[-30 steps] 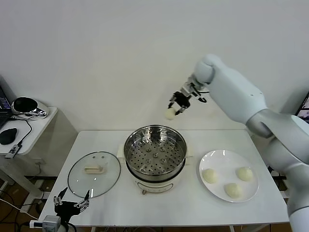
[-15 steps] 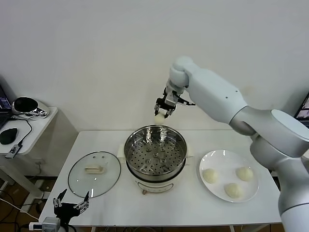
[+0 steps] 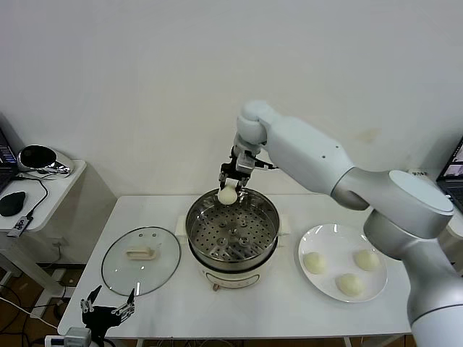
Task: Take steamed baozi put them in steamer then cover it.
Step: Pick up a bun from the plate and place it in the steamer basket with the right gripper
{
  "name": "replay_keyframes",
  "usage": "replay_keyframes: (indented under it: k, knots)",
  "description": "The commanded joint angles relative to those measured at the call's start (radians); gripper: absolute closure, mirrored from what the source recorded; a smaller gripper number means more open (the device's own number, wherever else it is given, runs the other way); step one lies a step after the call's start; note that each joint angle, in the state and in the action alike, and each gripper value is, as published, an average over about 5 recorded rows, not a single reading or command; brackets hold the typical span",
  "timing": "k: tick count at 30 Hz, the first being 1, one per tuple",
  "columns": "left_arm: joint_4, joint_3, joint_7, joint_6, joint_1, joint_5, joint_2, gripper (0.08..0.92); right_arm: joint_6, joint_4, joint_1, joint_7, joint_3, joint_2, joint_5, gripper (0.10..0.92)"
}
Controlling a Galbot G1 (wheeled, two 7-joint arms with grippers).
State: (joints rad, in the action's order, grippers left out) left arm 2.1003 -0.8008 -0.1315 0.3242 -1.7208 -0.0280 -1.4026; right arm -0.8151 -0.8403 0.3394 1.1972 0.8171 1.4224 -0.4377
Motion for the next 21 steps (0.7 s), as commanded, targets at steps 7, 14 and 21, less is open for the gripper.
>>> replay_keyframes:
  k: [7, 14, 21]
  knots:
    - [-0.015, 0.005, -0.001, 0.001, 0.009, 0.001, 0.0, 0.177, -0.011, 0.049, -0.067, -0.049, -0.009, 0.019, -0.09, 0.592]
    - [-0.021, 0.009, -0.003, 0.002, 0.014, 0.001, 0.0, 0.177, 0.009, 0.051, -0.079, -0.053, -0.006, 0.024, -0.101, 0.577]
    - [-0.032, 0.011, -0.001, 0.001, 0.014, 0.001, 0.0, 0.177, 0.06, 0.051, -0.084, -0.057, 0.002, 0.023, -0.098, 0.392]
